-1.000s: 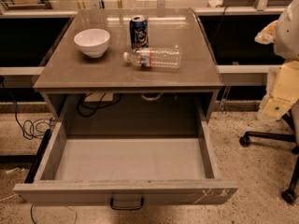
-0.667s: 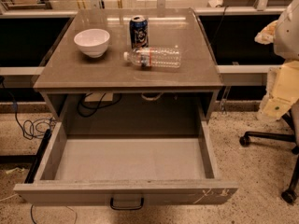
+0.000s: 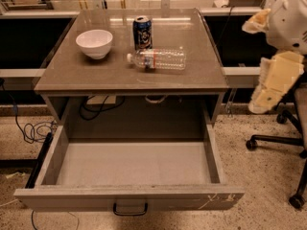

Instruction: Place water bottle into top drawer

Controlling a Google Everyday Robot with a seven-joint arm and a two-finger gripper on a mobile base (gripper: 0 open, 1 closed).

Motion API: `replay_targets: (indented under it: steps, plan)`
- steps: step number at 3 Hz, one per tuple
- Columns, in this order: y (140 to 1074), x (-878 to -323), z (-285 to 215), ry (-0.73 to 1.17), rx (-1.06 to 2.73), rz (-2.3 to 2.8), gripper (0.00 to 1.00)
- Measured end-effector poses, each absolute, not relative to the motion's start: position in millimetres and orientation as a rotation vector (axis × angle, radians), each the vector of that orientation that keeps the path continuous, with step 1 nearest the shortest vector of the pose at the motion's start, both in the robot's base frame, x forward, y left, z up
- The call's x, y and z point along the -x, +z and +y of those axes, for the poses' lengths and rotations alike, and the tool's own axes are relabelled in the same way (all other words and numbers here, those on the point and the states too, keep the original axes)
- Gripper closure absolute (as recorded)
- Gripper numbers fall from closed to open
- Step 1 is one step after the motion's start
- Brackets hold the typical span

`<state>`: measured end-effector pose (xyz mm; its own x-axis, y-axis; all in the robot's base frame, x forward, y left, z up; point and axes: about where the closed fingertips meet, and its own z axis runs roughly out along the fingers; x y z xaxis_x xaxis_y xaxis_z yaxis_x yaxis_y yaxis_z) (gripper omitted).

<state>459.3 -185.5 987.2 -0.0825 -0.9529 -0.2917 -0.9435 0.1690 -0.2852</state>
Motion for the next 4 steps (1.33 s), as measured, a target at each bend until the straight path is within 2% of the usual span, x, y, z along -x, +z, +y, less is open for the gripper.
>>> replay_targets:
  steps: [2,4]
  plan:
    - [1002,-493,-151,0.026,1.677,1.949,0.0]
    - [1003,-493,-150,0.039,1.636,1.979,0.0]
